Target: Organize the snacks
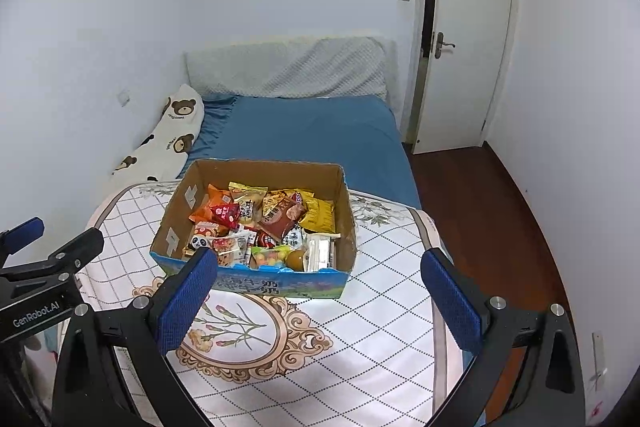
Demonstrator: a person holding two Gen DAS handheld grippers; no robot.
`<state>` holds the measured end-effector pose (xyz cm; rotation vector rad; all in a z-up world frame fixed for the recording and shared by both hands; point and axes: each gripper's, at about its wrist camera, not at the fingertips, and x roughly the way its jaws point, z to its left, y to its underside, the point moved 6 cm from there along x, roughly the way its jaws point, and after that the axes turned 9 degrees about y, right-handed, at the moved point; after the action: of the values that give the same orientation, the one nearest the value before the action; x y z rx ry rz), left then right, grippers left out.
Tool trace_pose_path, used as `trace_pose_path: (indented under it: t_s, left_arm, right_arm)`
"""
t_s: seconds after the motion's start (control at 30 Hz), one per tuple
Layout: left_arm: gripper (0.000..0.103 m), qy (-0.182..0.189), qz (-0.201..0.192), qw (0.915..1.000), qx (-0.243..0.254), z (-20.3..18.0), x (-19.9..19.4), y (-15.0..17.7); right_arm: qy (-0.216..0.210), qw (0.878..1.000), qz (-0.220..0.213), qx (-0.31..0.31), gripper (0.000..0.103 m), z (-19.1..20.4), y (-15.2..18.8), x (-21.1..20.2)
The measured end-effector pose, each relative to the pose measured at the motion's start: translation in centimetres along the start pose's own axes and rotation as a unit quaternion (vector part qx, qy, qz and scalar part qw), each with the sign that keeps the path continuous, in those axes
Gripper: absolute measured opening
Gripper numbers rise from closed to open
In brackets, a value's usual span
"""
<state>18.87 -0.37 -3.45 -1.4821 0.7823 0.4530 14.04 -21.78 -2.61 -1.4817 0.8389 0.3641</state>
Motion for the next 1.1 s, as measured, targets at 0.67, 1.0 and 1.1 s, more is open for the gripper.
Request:
trace_pose_path:
  t_s: [0.67, 1.0, 1.1]
  left_arm:
    - [0.102, 0.004, -0.003, 1.0000, 0.005, -0.18, -0.19, -0.02]
    - [0.102, 0.005, -0.005, 0.9999, 0.011, -0.45, -0.55, 0.06]
    - [0.102, 0.006, -0.004, 0.9999, 0.013, -0.51, -0.57, 0.13]
  right_arm:
    - [0.000, 1.000, 0.000, 0.002, 0.103, -0.33, -0.18, 0.32]
    - [-0.001, 1.000, 0.002, 0.001, 0.103, -0.38, -0.14, 0.47]
    - [-0.001, 1.000, 0.003, 0.001, 0.103, -0.27, -0.05, 0.34]
